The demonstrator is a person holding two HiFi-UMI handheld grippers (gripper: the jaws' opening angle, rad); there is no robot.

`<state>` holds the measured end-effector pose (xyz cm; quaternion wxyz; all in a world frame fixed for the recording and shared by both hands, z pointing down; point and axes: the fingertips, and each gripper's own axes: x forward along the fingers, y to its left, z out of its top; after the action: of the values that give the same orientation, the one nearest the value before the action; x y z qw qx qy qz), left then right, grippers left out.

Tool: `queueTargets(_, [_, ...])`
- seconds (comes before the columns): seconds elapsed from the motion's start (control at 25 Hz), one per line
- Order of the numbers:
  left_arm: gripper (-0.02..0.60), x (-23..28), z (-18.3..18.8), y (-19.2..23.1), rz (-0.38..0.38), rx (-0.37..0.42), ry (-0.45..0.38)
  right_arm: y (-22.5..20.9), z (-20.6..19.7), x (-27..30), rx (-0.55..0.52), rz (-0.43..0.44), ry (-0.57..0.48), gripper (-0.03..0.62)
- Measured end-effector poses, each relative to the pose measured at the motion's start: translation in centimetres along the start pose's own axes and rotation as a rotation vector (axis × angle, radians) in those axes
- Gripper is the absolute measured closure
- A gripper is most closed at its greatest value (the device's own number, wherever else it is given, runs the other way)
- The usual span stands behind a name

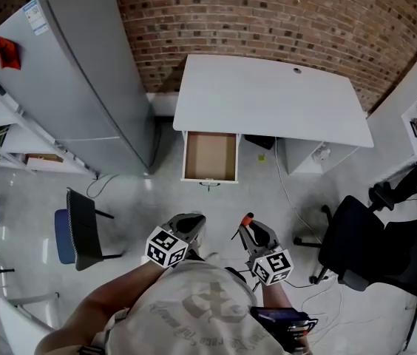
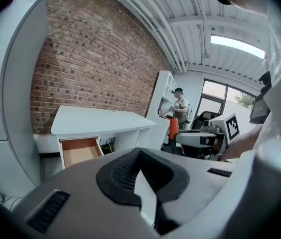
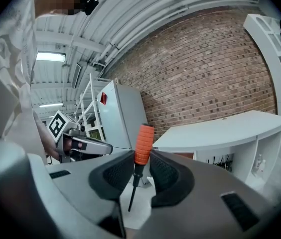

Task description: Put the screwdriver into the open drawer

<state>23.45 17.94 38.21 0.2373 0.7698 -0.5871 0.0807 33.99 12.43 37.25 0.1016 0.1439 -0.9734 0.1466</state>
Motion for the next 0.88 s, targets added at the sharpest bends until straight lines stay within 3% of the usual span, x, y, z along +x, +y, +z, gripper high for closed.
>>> queueTargets(0.6, [0.561,-0.1,-0.5,1.8,0.016,-0.010,0.032,0.6,-0.6,2.2,0.037,0.025,0.016,0.488])
queueTargets(0.88, [0.561,-1.5,0.1,4.5,0.075,-0.027,0.021,0.8,-0.5,3.9,0.049,0.052,0.020,0.488])
